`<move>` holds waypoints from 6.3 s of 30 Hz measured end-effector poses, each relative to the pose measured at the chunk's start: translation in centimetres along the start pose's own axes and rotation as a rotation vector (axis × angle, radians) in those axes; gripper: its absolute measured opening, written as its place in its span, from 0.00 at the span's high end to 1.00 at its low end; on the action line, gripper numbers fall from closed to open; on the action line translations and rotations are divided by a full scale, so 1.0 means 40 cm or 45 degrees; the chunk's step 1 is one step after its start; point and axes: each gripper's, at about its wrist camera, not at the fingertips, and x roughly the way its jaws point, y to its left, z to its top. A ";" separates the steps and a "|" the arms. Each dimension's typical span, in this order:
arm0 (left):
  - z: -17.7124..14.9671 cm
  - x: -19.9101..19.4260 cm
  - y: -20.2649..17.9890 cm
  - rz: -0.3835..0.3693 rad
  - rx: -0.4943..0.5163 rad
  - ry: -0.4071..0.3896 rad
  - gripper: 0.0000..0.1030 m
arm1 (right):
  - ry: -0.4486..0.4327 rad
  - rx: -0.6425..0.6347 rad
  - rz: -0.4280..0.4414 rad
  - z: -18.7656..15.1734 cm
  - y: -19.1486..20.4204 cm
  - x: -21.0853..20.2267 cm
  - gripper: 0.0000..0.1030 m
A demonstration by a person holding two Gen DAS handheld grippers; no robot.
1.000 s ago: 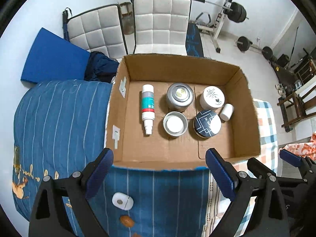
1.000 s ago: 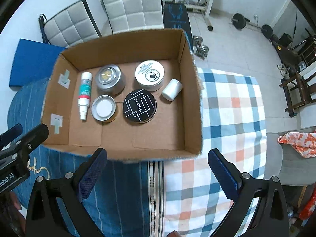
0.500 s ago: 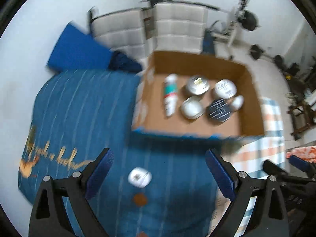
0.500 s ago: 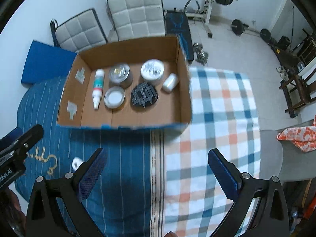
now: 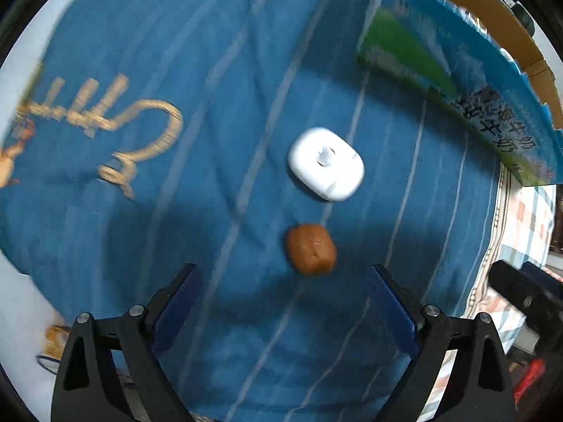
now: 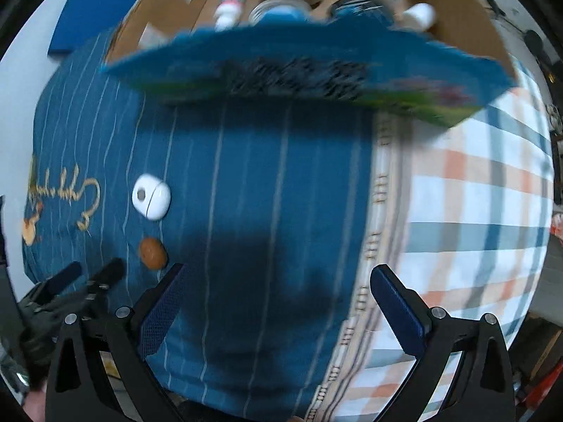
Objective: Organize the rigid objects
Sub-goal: 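Grasp the white earbud case with the right tool while the left tool grasps the walnut, then carry the walnut and earbud case over the box, then set the walnut and earbud case in the box and open both tools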
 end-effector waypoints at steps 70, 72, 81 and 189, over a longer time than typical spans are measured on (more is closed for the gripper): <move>0.102 0.118 0.044 0.002 -0.135 0.133 0.44 | 0.133 0.110 -0.057 0.040 -0.117 0.115 0.51; 0.121 0.136 0.064 0.021 -0.143 0.133 0.44 | 0.131 0.107 -0.062 0.027 -0.107 0.117 0.51; 0.224 0.159 0.151 0.012 -0.186 0.055 0.70 | 0.133 0.094 -0.070 0.010 -0.096 0.139 0.52; 0.549 0.075 -0.528 -0.092 0.477 0.248 0.69 | 0.111 0.065 -0.199 0.493 -0.184 0.094 0.54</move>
